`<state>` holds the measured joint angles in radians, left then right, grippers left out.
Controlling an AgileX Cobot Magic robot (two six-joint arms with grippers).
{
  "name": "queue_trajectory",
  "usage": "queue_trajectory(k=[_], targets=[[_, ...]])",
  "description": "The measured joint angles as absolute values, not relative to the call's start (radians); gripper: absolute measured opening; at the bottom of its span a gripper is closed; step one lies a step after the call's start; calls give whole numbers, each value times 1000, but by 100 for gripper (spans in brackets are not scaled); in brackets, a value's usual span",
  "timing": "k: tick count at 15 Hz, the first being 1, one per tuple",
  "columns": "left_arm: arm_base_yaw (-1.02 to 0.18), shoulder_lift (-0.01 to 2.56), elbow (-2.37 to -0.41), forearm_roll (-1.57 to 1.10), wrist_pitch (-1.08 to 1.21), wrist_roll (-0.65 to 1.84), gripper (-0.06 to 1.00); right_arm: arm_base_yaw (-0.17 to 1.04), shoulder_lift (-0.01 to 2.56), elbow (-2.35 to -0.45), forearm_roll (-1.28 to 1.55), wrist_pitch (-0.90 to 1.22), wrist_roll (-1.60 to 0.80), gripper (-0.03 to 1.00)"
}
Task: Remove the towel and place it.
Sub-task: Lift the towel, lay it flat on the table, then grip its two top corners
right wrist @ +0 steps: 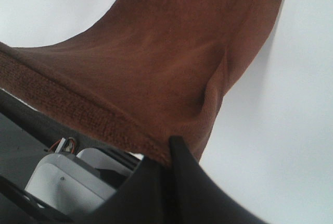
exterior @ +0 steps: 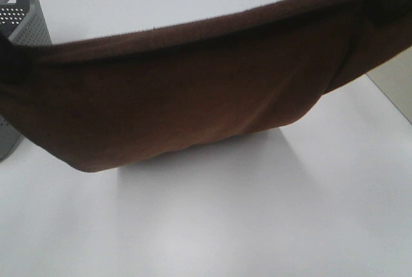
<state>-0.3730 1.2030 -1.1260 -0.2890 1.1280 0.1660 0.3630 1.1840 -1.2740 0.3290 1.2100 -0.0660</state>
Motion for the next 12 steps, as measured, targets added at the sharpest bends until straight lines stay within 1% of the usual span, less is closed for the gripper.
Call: queue_trajectory(k=[8,10,12], targets=[[-374,1202,-829,-419,1145,238,0,359,1172,-879,437,1195,-66,1],[-423,1234,-780,-433,1145,248,0,358,1172,-806,442,1192,-66,1],[-487,1278,-773,-431,1142,248,0,358,1171,-756,417,1192,-66,1]])
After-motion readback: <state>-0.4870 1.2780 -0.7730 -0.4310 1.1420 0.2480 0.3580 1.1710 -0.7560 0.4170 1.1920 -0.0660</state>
